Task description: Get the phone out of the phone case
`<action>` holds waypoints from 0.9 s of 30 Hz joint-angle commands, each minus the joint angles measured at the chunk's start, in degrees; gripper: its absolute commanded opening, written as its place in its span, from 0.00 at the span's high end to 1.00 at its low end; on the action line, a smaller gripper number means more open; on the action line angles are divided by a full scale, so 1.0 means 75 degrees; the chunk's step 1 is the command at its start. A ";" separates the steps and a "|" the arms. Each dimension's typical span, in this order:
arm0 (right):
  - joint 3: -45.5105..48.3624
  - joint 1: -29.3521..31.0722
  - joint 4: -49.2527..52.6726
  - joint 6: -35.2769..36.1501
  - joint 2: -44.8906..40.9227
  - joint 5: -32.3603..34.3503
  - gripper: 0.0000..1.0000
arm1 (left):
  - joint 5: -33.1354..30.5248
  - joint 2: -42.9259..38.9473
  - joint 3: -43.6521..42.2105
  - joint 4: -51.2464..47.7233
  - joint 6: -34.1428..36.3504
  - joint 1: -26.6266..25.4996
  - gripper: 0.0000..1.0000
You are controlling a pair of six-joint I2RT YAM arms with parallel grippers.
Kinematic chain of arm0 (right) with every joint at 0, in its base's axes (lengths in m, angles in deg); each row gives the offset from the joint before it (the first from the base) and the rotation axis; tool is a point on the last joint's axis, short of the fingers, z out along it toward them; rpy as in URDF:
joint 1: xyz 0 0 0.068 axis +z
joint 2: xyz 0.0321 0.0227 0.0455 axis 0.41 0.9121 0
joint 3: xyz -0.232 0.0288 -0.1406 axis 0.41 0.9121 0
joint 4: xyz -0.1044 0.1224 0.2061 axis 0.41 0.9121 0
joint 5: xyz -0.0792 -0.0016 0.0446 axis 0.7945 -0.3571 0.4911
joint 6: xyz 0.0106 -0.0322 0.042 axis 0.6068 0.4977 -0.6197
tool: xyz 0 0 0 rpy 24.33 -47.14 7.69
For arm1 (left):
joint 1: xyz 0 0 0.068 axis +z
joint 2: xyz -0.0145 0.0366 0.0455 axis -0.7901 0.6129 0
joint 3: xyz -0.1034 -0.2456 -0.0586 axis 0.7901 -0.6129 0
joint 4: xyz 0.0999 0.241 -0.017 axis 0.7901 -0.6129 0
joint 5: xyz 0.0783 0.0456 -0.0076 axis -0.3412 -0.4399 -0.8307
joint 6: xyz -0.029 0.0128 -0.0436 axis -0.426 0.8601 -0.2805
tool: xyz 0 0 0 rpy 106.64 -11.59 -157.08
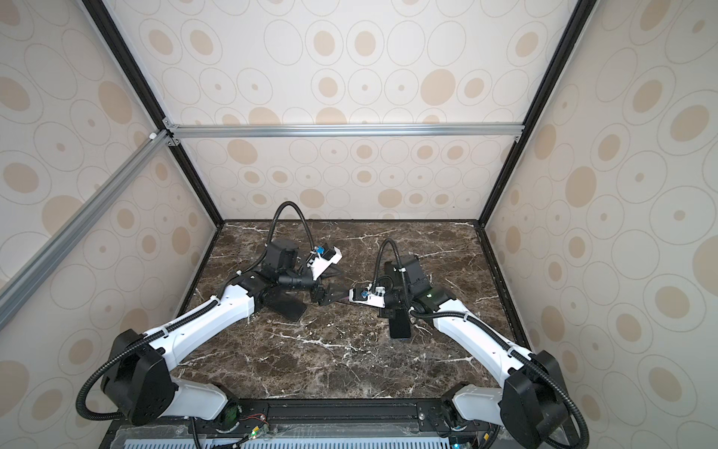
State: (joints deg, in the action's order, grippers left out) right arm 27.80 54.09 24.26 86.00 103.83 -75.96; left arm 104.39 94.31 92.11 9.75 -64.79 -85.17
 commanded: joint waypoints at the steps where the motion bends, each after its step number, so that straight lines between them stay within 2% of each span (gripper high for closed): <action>1: -0.0191 0.0067 -0.0191 0.0209 -0.0047 -0.0243 1.00 | -0.0076 0.0076 0.0312 -0.0308 0.0383 -0.0126 0.22; 10: -0.0061 0.0075 -0.0454 0.0208 -0.0182 -0.0163 1.00 | -0.0640 0.0338 0.0492 -0.0888 0.0657 -0.0195 0.36; 22: 0.0053 0.0081 -0.0654 0.0287 -0.0425 -0.0009 1.00 | -0.1534 0.0658 0.0639 -0.1757 0.1195 -0.0220 0.42; 27: 0.0064 0.0125 -0.0651 0.0278 -0.0433 -0.0026 1.00 | -0.1605 0.0795 0.0718 -0.1828 0.1226 -0.0251 0.45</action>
State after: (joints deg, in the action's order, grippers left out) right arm 29.24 54.22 24.32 86.44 103.74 -71.65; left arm 96.65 98.37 96.50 1.20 -59.02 -86.90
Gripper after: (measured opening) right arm 0.097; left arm 0.553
